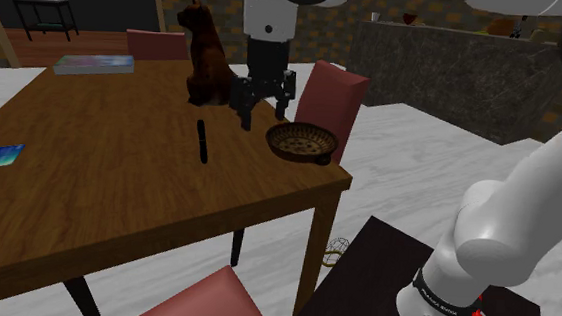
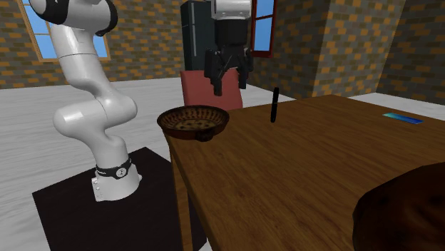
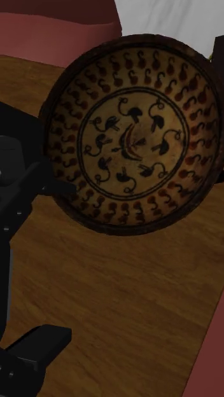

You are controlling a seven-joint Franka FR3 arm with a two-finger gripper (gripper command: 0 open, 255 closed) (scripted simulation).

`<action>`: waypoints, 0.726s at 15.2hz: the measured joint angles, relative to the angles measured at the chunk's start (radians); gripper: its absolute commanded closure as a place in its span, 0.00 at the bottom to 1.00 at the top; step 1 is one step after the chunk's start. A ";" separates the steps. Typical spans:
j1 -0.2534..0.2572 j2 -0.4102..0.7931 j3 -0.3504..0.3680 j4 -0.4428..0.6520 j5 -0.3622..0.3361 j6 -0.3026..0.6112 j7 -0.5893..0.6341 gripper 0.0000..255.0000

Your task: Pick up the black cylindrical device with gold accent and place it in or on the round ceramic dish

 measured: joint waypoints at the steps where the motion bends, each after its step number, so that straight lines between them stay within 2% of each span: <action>1: 0.004 0.040 0.020 0.044 -0.009 -0.004 0.037 0.00; 4: 0.012 0.166 0.062 0.186 -0.050 -0.024 0.132 0.00; 9: 0.061 0.379 0.118 0.451 -0.141 -0.094 0.289 0.00; 11: 0.069 0.401 0.122 0.456 -0.151 -0.080 0.309 0.00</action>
